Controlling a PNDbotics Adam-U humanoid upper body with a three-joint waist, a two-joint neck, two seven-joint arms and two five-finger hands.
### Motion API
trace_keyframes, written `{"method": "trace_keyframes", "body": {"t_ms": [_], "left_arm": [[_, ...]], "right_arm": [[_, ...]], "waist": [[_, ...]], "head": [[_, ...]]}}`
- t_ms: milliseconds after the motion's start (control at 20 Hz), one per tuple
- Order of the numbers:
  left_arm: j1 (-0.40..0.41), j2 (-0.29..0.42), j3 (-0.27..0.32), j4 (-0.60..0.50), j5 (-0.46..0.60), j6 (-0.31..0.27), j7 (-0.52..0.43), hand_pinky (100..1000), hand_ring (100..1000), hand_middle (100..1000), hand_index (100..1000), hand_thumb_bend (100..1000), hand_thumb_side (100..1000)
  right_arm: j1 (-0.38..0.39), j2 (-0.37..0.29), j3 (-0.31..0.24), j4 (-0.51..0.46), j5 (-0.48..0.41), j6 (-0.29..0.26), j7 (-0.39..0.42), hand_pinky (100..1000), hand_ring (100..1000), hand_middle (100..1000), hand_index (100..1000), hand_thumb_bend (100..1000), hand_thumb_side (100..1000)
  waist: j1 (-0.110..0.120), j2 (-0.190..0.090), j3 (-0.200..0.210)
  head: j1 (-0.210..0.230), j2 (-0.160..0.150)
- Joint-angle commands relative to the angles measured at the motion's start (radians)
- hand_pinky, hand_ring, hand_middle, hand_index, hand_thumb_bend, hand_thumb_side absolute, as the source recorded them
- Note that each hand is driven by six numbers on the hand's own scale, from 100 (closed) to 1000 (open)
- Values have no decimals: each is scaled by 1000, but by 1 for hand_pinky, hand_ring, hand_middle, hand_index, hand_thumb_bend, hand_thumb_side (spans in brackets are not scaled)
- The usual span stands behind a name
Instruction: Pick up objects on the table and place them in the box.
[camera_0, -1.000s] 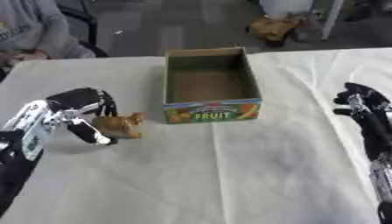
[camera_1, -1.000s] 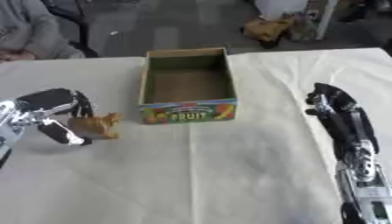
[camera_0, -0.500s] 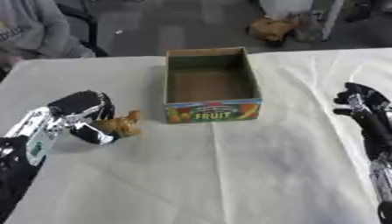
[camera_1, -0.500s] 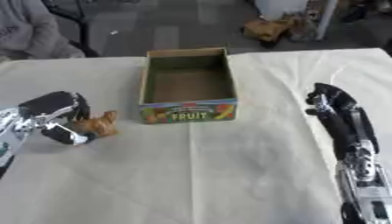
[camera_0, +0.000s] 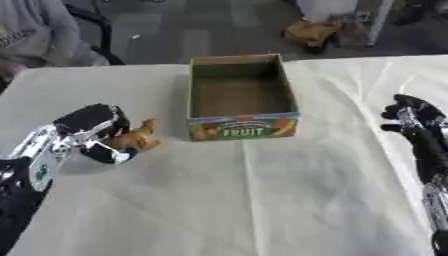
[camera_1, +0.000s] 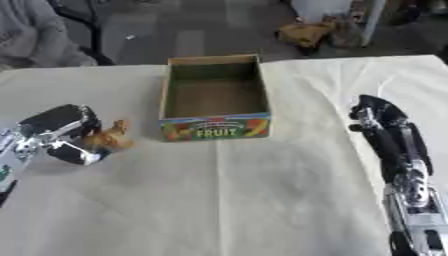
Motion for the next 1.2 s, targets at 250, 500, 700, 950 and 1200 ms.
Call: {"method": "trace_keyframes", "body": {"t_ms": [250,500,700,950,1200], "left_arm": [[-20,48,27,-72,46,7,-19,149,229,243,374,252,247],[-58,76,33,-167,104,10,-33,156,236,249,381,262,235],[-114,70,30,-186,132,19,-40,164,244,256,390,266,223],[-210,35,4,-136,120,12,-39,179,257,268,400,312,231],[-294,-24,-14,-43,66,0,-14,190,265,276,373,333,238]], "right_arm": [[-10,-13,-2,-13,5,1,-5,649,715,618,784,100,539],[-8,-13,-2,-13,5,2,-6,648,715,618,783,100,540],[-7,-10,1,-13,4,3,-5,648,716,618,783,100,541],[-7,-5,6,-13,4,4,0,648,717,618,783,100,542],[-10,0,11,-13,4,6,4,648,717,618,783,100,548]], "waist": [[1,-15,0],[3,-16,-1],[3,-17,-4],[2,-14,-14],[4,-8,-27]], "head": [[-2,4],[-6,3],[-5,2],[2,-2],[8,-5]]}}
